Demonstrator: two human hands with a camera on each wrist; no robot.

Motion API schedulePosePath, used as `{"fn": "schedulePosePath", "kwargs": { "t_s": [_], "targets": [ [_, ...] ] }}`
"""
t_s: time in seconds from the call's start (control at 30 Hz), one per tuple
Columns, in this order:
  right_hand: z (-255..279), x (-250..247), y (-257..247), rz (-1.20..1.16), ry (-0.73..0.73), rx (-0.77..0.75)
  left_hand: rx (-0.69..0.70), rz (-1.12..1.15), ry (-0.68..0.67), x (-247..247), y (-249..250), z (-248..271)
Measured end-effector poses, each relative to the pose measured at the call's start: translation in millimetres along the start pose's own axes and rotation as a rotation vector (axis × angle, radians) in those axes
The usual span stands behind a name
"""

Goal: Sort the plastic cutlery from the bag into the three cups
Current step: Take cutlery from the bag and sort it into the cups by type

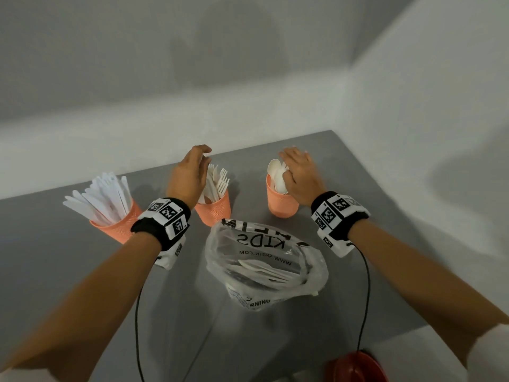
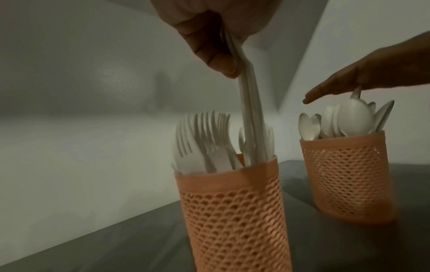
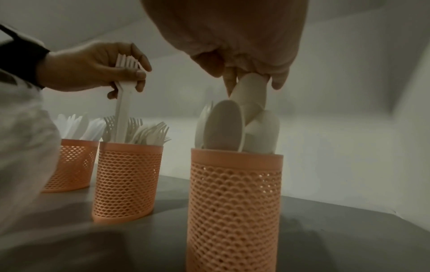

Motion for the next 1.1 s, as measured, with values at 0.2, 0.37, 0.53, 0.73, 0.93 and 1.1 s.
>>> {"fn": "schedulePosePath", "kwargs": {
  "t_s": [0.2, 0.37, 0.53, 0.73, 0.93, 1.1],
  "targets": [
    [-0.3, 18.0, 5.6, 0.277, -0.067, 0.058, -0.002, -0.063, -0.189, 16.8, -11.8, 16.9],
    [2.6, 20.4, 3.2, 0.357, -0.122, 0.111, -0.007, -0.321, -0.541, 35.4, -16.9, 33.1],
    [0.6, 18.5, -0.5, 0.374, -0.211, 0.177, -0.098, -0.375, -0.64, 37.4, -13.7, 31.8],
    [23.6, -5.1, -28.9, -0.033, -0.016, 0.076, -0.165, 0.005, -0.31, 11.6, 8.3, 22.5],
    [99.5, -19.9, -71.8, -0.386, -0.402, -0.118, -0.107, 0.397, -0.13, -19.9, 65.8, 33.3],
    [137.2, 31.1, -62.0, 0.207, -0.707, -0.071, -0.124, 0.231, -0.406, -8.0, 79.2, 74.7]
  ]
}}
Point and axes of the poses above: each hand's wrist, its own z-axis away from the middle knuckle, its own x-axis out of the palm, y = z × x, the point moved 2 cm from there along -z, towards the middle knuckle, and after that the axes turned 14 degrees about x, right-handed, at the moved point
